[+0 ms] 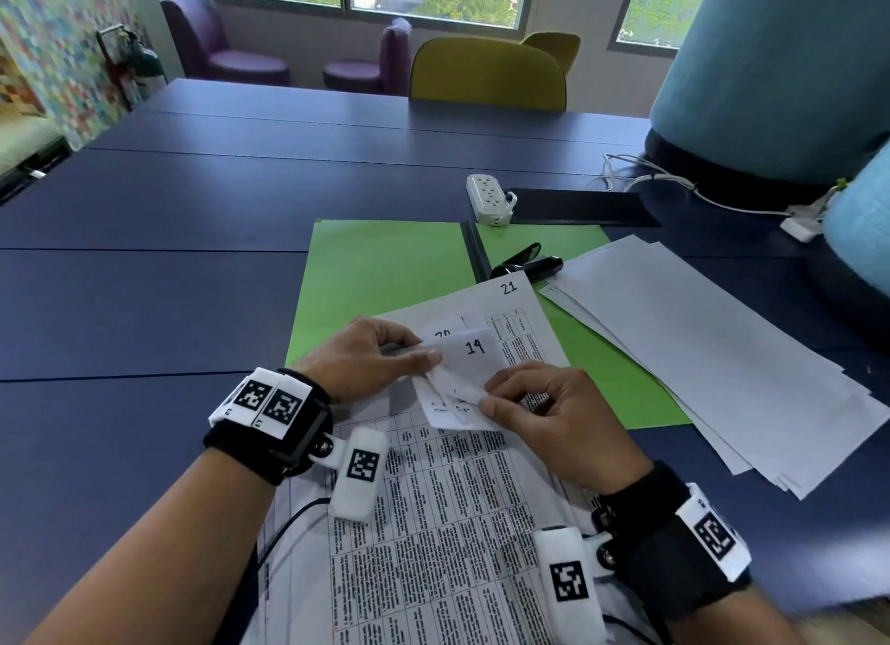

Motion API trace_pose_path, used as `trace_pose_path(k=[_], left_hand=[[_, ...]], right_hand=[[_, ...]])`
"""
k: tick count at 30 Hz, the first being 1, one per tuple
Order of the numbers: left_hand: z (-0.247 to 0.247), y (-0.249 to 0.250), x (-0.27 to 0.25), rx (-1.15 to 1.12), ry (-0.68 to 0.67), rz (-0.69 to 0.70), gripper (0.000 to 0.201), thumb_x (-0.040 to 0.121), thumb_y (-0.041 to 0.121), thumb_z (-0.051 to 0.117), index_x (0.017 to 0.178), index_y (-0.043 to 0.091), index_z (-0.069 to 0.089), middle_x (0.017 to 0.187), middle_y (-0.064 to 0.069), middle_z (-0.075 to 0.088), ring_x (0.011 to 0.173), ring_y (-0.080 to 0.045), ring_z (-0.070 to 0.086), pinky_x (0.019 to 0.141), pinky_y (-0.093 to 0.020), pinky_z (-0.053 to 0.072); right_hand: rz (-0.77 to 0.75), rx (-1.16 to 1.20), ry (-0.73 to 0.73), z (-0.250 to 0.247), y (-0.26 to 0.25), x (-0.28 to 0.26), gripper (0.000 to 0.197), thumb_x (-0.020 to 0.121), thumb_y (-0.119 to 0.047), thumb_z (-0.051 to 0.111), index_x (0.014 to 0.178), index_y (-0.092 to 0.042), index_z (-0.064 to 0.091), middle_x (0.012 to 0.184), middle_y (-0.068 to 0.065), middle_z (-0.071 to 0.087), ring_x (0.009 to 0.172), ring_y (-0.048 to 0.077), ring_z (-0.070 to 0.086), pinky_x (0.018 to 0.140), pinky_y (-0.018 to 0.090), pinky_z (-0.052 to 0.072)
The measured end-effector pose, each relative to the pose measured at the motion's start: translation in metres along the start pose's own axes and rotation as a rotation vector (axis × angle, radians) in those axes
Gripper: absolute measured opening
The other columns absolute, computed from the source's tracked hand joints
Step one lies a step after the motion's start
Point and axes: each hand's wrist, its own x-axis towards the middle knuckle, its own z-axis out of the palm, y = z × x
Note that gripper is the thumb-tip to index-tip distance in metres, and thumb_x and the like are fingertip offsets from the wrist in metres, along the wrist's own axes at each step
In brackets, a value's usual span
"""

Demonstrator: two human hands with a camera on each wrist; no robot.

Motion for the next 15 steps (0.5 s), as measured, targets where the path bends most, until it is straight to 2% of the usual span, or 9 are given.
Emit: trace_pose_path(k=[2, 5, 7, 10, 12, 15], left_hand=[[-0.0003, -0.0013, 0.0008, -0.014, -0.015, -0.007, 0.022, 0.084, 0.041, 0.076, 0.093, 0.021, 0.077, 0.086, 0.009, 0.078, 0.081, -0.012, 0.071, 0.079, -0.028, 0.054], [-0.0011, -0.0015, 0.0019, -0.016, -0.016, -0.012, 0.019, 0.083, 0.037, 0.079, 0.094, 0.022, 0.077, 0.088, 0.008, 0.079, 0.080, -0.013, 0.072, 0.080, -0.030, 0.055], [-0.0015, -0.0017, 0.0027, -0.021, -0.022, -0.003, 0.020, 0.082, 0.037, 0.079, 0.093, 0.021, 0.077, 0.088, 0.006, 0.079, 0.078, -0.013, 0.072, 0.079, -0.031, 0.056], [-0.0019, -0.0027, 0.0033, -0.013, -0.023, 0.014, 0.022, 0.080, 0.037, 0.080, 0.093, 0.020, 0.077, 0.088, 0.004, 0.078, 0.079, -0.014, 0.071, 0.080, -0.032, 0.056], [-0.0018, -0.0026, 0.0022, -0.011, -0.022, 0.024, 0.024, 0.080, 0.039, 0.079, 0.093, 0.020, 0.077, 0.088, 0.005, 0.078, 0.079, -0.014, 0.070, 0.078, -0.029, 0.054], [-0.0014, 0.0005, 0.0011, 0.001, -0.022, 0.049, 0.041, 0.072, 0.061, 0.072, 0.084, 0.022, 0.077, 0.080, 0.007, 0.076, 0.072, -0.010, 0.067, 0.073, -0.029, 0.053]], right_hand=[[0.020, 0.028, 0.053, 0.0001, -0.0018, -0.0002, 0.014, 0.082, -0.028, 0.079, 0.096, -0.029, 0.077, 0.085, -0.007, 0.072, 0.079, 0.010, 0.066, 0.068, 0.029, 0.057], [0.035, 0.069, 0.133, -0.0002, -0.0035, 0.0006, 0.035, 0.083, -0.025, 0.078, 0.116, -0.032, 0.070, 0.083, -0.006, 0.069, 0.071, 0.002, 0.058, 0.061, 0.018, 0.052], [0.037, 0.068, 0.130, 0.0004, -0.0024, 0.0008, 0.040, 0.083, -0.023, 0.078, 0.120, -0.031, 0.068, 0.081, -0.009, 0.068, 0.068, 0.001, 0.055, 0.062, 0.019, 0.051], [0.026, 0.056, 0.115, 0.0004, -0.0004, 0.0005, 0.034, 0.083, -0.022, 0.079, 0.114, -0.033, 0.071, 0.081, -0.011, 0.068, 0.071, 0.007, 0.057, 0.066, 0.028, 0.057], [0.011, 0.037, 0.122, -0.0002, -0.0001, 0.0003, 0.026, 0.082, -0.022, 0.080, 0.104, -0.034, 0.075, 0.081, -0.008, 0.069, 0.071, 0.008, 0.058, 0.063, 0.027, 0.055], [-0.013, -0.022, 0.098, -0.0006, 0.0005, 0.0001, 0.011, 0.080, -0.027, 0.080, 0.090, -0.032, 0.078, 0.081, -0.008, 0.066, 0.069, 0.006, 0.058, 0.062, 0.022, 0.048]])
